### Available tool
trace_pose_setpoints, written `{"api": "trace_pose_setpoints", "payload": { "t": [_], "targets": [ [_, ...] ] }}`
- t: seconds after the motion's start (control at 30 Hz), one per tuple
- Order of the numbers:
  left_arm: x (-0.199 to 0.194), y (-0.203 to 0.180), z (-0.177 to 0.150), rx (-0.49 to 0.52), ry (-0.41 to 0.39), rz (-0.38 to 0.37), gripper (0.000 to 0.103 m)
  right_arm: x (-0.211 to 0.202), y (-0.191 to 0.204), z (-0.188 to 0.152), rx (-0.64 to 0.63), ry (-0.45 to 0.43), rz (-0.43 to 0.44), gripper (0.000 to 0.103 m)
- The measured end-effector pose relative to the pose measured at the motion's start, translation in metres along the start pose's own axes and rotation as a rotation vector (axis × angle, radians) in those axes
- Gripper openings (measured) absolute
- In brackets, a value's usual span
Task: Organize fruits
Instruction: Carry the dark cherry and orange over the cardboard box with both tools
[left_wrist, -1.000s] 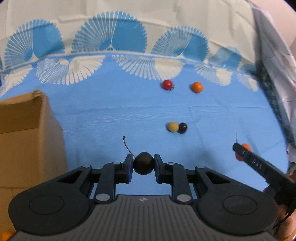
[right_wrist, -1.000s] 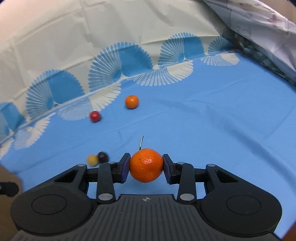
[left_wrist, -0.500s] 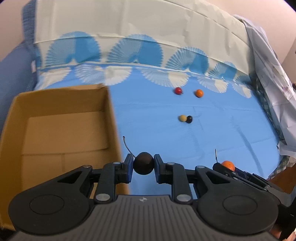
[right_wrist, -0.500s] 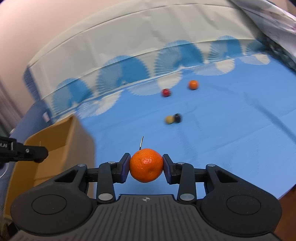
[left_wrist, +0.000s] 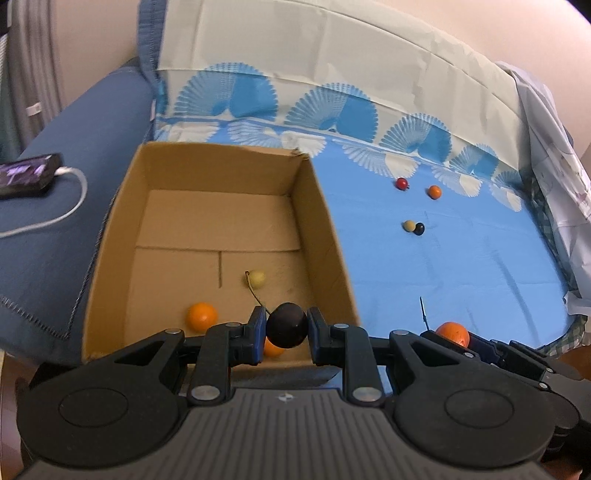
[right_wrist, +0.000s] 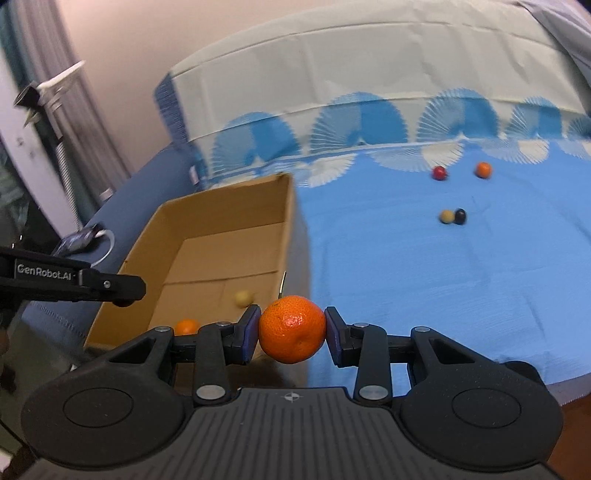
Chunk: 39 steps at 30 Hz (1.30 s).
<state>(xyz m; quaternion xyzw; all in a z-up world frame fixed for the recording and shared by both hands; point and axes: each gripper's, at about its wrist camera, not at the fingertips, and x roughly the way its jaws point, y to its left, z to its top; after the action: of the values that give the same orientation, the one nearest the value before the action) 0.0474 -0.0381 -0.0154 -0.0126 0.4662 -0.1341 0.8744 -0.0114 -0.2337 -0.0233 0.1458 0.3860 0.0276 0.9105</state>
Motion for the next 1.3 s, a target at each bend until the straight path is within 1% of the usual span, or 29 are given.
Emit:
{"api": "trace_pose_setpoints", "payload": {
  "t": [0.13,0.3,0.63,0.8,1.0,1.3],
  "targets": [
    [-0.014,0.014,-0.016,-0.018,-0.008,0.000,0.026,-0.008,0.018,-0.008,-0.022,0.008,0.006,0.039],
    [-0.028,0.025,-0.029,-0.047,-0.022,-0.011,0.026,-0.019,0.036,-0.011,-0.057,-0.009,0.003,0.039],
    [-0.048,0.039,-0.040,-0.086,-0.066,-0.027,0.026,-0.035,0.057,-0.014,-0.122,-0.036,0.008,0.039],
    [-0.056,0.047,-0.047,-0.105,-0.075,-0.009,0.026,-0.033,0.065,-0.014,-0.131,-0.023,0.029,0.039],
    [-0.057,0.056,-0.046,-0.130,-0.077,0.002,0.026,-0.028,0.072,-0.015,-0.155,-0.011,0.042,0.039],
    [-0.046,0.049,-0.040,-0.103,-0.066,-0.022,0.026,-0.028,0.062,-0.014,-0.118,-0.014,-0.001,0.039]
  ]
}}
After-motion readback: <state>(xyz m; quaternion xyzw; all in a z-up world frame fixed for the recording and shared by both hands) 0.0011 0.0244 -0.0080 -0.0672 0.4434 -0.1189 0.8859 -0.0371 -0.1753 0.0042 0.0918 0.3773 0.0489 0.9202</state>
